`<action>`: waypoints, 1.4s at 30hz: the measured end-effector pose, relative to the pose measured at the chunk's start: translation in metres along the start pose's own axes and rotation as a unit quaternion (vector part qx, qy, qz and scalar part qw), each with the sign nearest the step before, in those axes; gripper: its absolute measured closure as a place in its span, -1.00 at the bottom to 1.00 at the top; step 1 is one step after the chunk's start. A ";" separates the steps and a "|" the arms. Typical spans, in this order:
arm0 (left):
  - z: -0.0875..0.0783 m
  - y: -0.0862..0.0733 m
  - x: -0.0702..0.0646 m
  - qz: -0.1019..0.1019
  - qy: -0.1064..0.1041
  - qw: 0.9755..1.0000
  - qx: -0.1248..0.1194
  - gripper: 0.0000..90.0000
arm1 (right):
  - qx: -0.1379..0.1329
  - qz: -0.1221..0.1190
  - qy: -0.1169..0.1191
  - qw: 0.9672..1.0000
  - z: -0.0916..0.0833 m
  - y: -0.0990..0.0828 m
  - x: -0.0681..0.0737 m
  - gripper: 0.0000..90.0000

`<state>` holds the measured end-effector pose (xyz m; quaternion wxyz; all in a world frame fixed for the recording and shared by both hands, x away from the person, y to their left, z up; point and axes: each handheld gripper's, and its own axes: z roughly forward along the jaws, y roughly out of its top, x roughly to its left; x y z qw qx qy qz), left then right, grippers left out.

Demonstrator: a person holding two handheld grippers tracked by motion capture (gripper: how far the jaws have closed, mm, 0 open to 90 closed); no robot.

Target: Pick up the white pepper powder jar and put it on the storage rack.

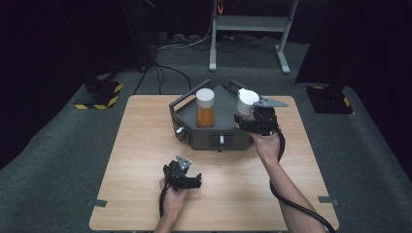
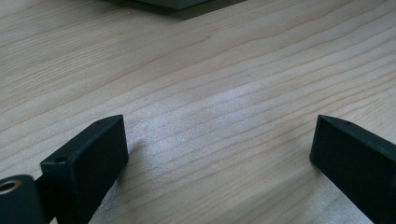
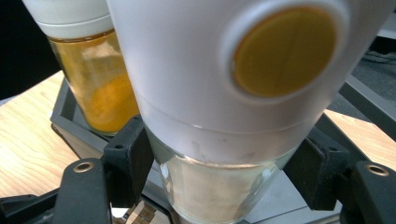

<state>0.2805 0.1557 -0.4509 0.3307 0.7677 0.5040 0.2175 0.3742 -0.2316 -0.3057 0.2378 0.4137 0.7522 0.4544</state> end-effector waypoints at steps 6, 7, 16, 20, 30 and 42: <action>0.000 0.000 0.000 0.000 0.000 1.000 0.000 -0.91 | 0.004 0.004 -0.005 1.000 0.008 0.001 0.000 -0.32; 0.000 0.000 0.000 0.001 0.000 1.000 0.000 -0.91 | 0.005 0.004 -0.006 1.000 0.009 0.001 0.000 -0.32; 0.000 0.001 0.000 0.001 0.000 1.000 0.001 -0.91 | 0.010 -0.010 -0.015 1.000 0.018 0.003 0.005 -0.32; 0.000 0.001 0.000 0.001 0.000 1.000 0.001 -0.91 | 0.013 -0.005 -0.017 1.000 0.023 0.003 0.003 -0.32; 0.000 0.001 0.001 0.001 -0.003 1.000 0.002 -0.92 | 0.019 -0.013 -0.020 1.000 0.028 0.002 0.001 -0.32; 0.001 0.001 0.001 0.002 -0.003 1.000 0.002 -0.92 | 0.023 -0.011 -0.012 1.000 0.033 0.000 -0.001 -0.32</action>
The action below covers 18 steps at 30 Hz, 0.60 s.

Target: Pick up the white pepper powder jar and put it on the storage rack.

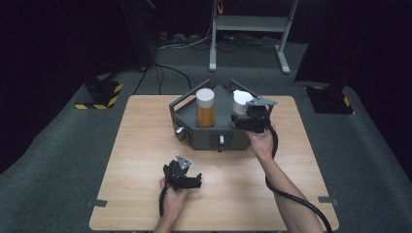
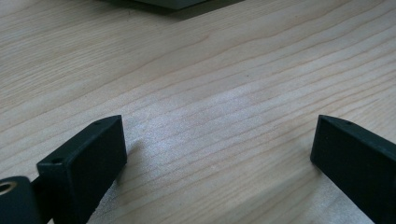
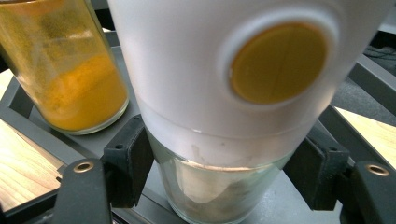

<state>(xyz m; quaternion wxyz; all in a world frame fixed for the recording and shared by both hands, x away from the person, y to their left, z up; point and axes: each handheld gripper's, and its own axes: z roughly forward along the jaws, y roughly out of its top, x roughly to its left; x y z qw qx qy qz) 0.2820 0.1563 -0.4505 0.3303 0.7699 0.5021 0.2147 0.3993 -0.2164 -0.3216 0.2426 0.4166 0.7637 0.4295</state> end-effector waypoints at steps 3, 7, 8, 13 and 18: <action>0.000 0.000 0.000 0.000 0.000 1.000 0.000 -0.92 | -0.001 0.001 0.001 1.000 0.000 -0.001 0.000 -0.32; 0.000 0.000 0.000 0.000 0.000 1.000 0.000 -0.92 | -0.001 0.001 0.002 1.000 0.000 -0.001 -0.001 -0.32; 0.000 0.000 0.000 0.000 0.000 1.000 0.000 -0.92 | -0.001 0.001 0.003 1.000 0.000 -0.001 -0.001 -0.32; 0.000 0.000 0.000 0.000 0.001 1.000 0.000 -0.92 | 0.000 -0.001 0.002 1.000 0.000 0.000 -0.001 -0.32; 0.000 0.000 -0.001 0.000 0.001 1.000 0.000 -0.92 | 0.001 -0.003 0.001 1.000 0.001 0.000 0.000 -0.32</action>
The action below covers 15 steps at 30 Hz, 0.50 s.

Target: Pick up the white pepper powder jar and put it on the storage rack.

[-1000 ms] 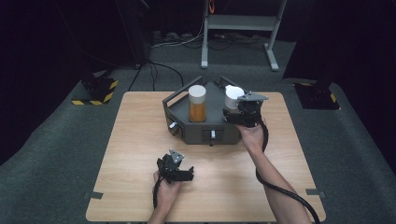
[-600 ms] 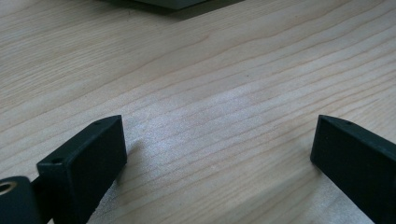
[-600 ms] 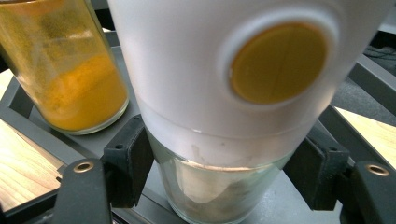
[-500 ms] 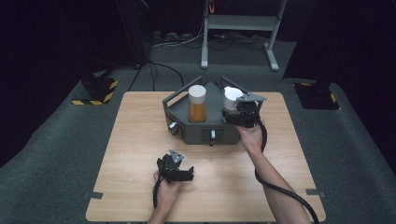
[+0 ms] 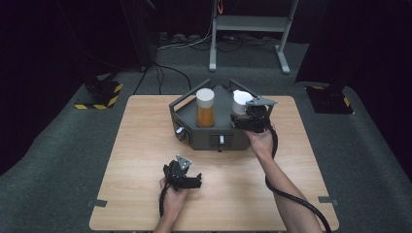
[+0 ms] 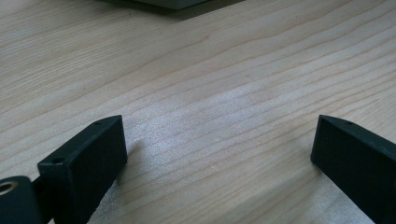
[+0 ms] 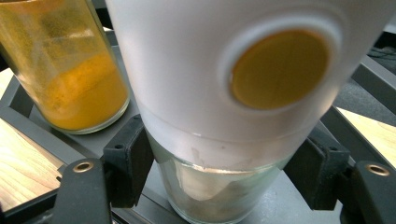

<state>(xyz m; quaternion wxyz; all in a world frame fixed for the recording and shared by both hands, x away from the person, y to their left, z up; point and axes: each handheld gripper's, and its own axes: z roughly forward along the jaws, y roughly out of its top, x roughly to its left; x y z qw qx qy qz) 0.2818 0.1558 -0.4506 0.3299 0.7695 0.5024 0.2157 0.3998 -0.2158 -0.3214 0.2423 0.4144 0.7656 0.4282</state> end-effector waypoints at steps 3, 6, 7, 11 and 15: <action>0.000 0.000 0.000 0.000 0.000 1.000 0.000 -0.92 | -0.002 -0.001 0.001 1.000 0.000 -0.001 -0.001 -0.32; 0.000 0.000 0.000 0.000 0.001 1.000 0.000 -0.92 | -0.003 -0.002 0.000 1.000 0.000 -0.002 0.000 -0.32; 0.000 0.000 0.000 0.000 0.001 1.000 0.000 -0.92 | -0.003 -0.001 0.000 1.000 0.000 -0.002 0.000 -0.32; 0.000 0.000 0.000 0.000 0.001 1.000 0.000 -0.92 | -0.002 -0.001 0.000 1.000 0.000 -0.001 0.000 -0.32; 0.000 0.000 0.000 0.000 0.001 1.000 0.000 -0.92 | 0.000 0.000 -0.002 1.000 0.000 0.000 0.001 -0.32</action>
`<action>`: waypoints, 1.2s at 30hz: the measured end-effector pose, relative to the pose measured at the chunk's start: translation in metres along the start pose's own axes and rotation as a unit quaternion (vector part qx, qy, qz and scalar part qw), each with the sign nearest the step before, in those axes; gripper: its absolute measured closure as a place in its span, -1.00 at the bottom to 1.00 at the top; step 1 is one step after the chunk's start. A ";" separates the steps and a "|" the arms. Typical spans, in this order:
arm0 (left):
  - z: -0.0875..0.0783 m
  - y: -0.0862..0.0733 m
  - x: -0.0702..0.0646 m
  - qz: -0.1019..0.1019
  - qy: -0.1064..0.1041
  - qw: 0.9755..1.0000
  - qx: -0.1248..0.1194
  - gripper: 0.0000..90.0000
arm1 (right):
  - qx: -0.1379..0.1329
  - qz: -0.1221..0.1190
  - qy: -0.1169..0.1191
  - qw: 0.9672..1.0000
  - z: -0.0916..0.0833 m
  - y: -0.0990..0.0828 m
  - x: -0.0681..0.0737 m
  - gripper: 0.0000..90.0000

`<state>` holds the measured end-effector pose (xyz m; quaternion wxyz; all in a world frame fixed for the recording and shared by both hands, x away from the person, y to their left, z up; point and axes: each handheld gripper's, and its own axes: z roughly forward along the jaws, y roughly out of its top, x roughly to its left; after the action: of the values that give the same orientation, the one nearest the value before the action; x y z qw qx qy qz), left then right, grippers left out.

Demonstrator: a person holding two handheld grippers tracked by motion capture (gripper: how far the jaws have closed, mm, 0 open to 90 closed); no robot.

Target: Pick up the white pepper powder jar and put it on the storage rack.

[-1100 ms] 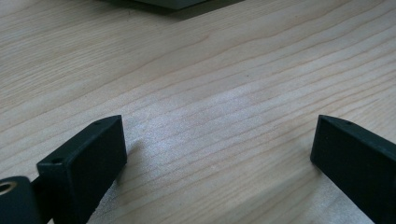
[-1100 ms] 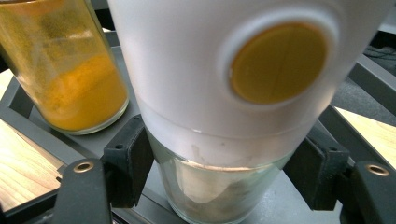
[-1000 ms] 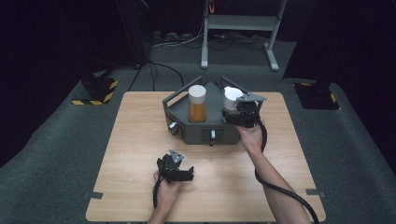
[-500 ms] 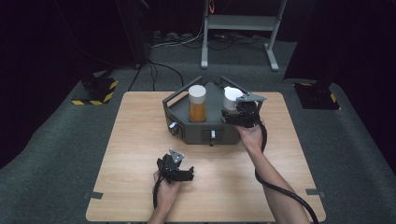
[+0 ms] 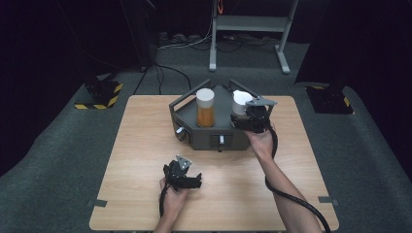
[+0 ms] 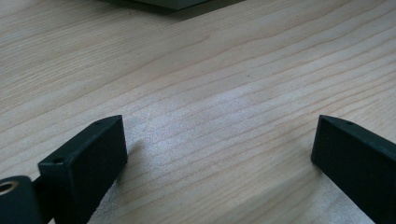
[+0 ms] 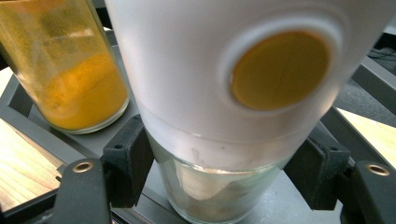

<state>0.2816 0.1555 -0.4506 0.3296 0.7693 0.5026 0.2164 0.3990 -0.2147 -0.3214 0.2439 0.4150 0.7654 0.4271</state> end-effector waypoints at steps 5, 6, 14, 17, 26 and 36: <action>0.000 0.000 0.000 0.000 0.000 1.000 0.000 -0.92 | -0.004 -0.001 0.001 1.000 0.000 -0.002 0.000 -0.35; 0.000 0.000 0.000 0.000 0.000 1.000 0.000 -0.92 | -0.007 -0.002 0.000 1.000 -0.001 -0.002 0.000 -0.37; 0.000 0.000 0.000 0.000 0.000 1.000 0.000 -0.92 | -0.017 0.001 0.006 1.000 -0.006 -0.006 -0.004 -0.57; 0.000 0.000 0.000 0.000 0.000 1.000 0.000 -0.92 | -0.016 0.004 0.009 1.000 -0.006 -0.007 -0.006 -0.62; 0.000 0.000 0.000 0.000 0.000 1.000 0.000 -0.92 | -0.018 0.002 0.011 1.000 -0.011 -0.010 -0.007 -0.69; 0.000 0.000 0.000 0.000 0.000 1.000 0.000 -0.92 | -0.018 0.004 0.012 1.000 -0.016 -0.013 -0.008 -0.73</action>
<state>0.2816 0.1554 -0.4506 0.3293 0.7693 0.5027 0.2167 0.3859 -0.2323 -0.3243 0.2410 0.4082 0.7588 0.4466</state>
